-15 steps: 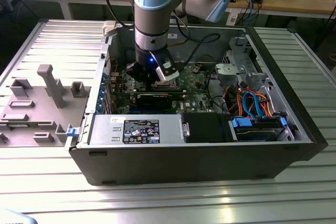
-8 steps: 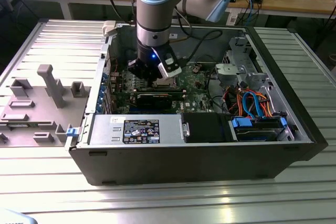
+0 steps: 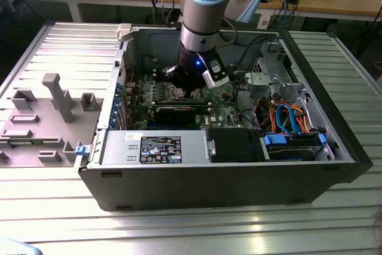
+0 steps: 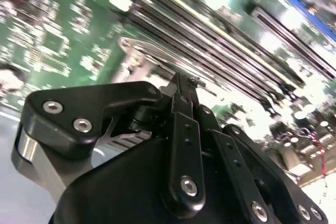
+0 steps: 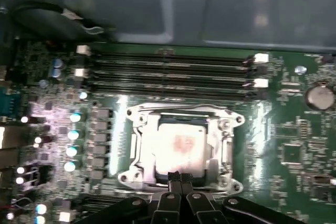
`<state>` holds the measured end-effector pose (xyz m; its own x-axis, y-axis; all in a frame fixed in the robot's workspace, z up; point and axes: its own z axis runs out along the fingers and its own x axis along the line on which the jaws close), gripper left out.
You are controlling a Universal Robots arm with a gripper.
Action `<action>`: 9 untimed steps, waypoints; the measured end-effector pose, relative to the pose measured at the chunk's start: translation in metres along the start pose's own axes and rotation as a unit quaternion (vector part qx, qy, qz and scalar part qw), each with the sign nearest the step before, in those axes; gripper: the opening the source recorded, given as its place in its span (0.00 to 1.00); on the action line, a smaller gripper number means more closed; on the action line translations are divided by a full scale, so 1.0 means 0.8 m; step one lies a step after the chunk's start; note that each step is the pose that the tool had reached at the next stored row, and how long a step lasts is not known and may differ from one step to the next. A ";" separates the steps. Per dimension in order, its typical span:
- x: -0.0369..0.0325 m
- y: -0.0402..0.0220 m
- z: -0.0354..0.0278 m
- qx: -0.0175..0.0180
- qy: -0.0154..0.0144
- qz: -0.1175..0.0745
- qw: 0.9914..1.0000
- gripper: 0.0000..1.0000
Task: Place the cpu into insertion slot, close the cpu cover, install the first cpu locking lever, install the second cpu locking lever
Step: 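Install the second cpu locking lever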
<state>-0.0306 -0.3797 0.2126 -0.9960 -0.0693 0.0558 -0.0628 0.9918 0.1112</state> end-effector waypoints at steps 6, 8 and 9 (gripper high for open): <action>-0.0253 0.0197 0.0000 0.006 0.003 0.001 1.000 0.11; -0.0259 0.0305 -0.0011 0.011 0.003 0.001 1.000 0.11; -0.0261 0.0350 -0.0017 0.014 0.003 0.001 1.000 0.11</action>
<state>-0.0114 -0.3507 0.2159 -0.9958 -0.0676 0.0624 -0.0622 0.9945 0.0837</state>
